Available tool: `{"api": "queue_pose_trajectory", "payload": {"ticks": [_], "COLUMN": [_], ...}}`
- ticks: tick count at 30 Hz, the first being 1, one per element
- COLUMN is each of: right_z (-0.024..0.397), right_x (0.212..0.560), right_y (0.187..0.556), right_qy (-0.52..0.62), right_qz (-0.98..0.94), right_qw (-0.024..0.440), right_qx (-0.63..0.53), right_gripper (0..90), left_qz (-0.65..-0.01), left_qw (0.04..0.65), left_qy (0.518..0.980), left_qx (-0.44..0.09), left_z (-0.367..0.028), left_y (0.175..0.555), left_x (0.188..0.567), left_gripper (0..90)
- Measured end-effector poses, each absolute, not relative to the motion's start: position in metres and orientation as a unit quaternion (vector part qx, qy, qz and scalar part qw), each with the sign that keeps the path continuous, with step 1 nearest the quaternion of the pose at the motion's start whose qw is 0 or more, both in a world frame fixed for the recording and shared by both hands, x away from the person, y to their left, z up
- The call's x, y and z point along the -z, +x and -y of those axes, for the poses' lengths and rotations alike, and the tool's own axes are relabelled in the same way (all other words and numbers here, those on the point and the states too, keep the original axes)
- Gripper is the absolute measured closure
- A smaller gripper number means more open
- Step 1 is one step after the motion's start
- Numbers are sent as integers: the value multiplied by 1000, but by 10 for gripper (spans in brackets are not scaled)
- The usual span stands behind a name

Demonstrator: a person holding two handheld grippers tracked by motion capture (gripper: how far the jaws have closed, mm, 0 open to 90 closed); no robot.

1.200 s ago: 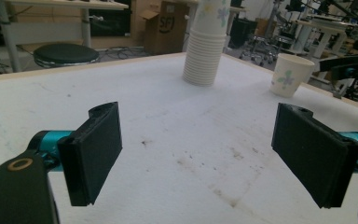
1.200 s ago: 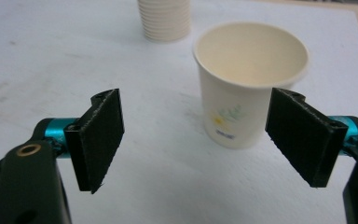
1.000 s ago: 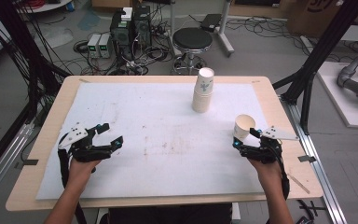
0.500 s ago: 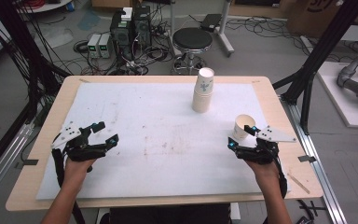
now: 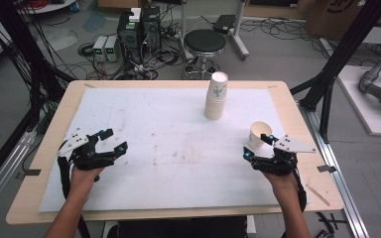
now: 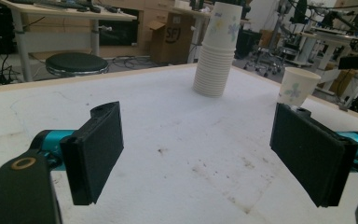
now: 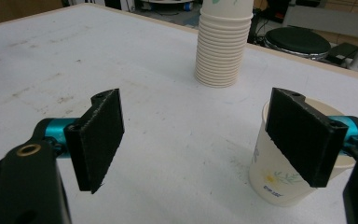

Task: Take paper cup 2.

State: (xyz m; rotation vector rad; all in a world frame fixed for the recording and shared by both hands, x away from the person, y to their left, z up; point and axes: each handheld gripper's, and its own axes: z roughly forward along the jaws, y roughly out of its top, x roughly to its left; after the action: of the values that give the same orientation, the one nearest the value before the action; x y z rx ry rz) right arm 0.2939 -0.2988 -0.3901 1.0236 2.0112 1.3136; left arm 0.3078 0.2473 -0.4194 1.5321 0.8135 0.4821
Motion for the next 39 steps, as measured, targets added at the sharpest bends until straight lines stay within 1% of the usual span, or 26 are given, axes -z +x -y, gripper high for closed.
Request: {"api": "queue_pose_trajectory", "payload": {"ticks": [2, 11, 23, 30, 37, 39], "right_z": [299, 292, 282, 270, 255, 250], "right_x": [389, 390, 384, 376, 358, 354], "right_y": [294, 296, 302, 313, 334, 342], "right_qy": [376, 364, 352, 340, 326, 321], "right_qz": [-743, -751, -753, -754, -761, -765], "right_qw": [261, 248, 238, 234, 229, 222], "right_qx": [-489, -492, -503, -510, -512, -512], "right_gripper": [200, 200, 199, 199, 199, 199], "left_qz": [-360, -372, -358, -355, -354, -354], "left_qw": [613, 620, 626, 629, 630, 630], "left_qy": [671, 656, 656, 657, 657, 658], "left_qx": [-212, -215, -224, -218, -212, -211], "left_z": [-248, -251, -250, -249, -248, -248], "left_y": [309, 305, 300, 301, 301, 301], "left_x": [421, 422, 420, 422, 422, 422], "left_gripper": [169, 166, 160, 162, 163, 163]}}
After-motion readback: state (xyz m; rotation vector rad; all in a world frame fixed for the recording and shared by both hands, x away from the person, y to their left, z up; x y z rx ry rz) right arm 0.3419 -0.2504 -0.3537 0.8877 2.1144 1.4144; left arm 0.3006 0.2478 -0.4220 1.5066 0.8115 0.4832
